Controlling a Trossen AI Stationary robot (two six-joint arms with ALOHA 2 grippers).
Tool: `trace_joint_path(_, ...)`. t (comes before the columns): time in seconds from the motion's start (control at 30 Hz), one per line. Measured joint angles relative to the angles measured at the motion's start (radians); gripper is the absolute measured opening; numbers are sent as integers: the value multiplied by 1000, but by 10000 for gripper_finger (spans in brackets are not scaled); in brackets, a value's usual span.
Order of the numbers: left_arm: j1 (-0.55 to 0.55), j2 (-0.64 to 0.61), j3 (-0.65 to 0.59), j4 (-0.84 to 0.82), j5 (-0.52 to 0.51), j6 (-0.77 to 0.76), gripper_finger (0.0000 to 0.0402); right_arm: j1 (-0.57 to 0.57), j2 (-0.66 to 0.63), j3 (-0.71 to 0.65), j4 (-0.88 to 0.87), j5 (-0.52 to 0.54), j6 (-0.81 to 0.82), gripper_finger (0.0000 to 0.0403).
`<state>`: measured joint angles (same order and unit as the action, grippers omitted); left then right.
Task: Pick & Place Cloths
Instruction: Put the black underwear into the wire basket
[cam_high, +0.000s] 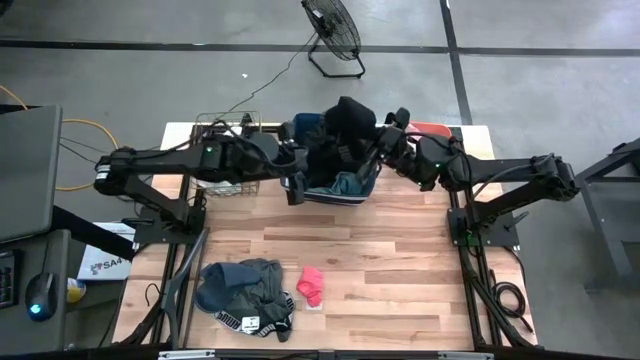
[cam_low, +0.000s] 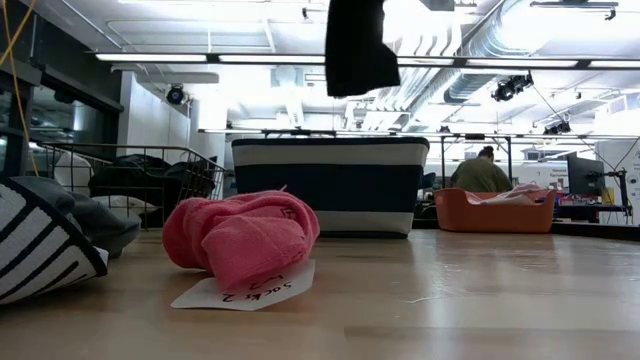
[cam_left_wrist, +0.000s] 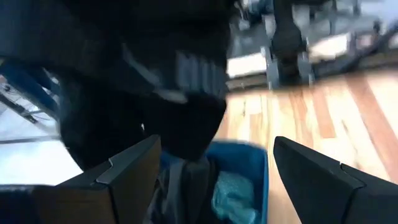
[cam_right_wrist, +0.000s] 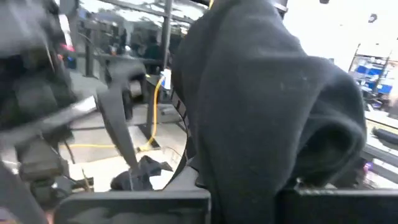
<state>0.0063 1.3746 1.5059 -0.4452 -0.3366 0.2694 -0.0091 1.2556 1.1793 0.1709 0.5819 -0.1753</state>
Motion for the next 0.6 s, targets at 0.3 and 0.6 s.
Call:
trace_joint_path(0.3,0,86,-2,150,-107,78,303,0,0,0,-1,-58,28,5)
trace_joint_path(0.6,0,123,1,226,-179,127,303,0,0,0,-19,-226,98,5)
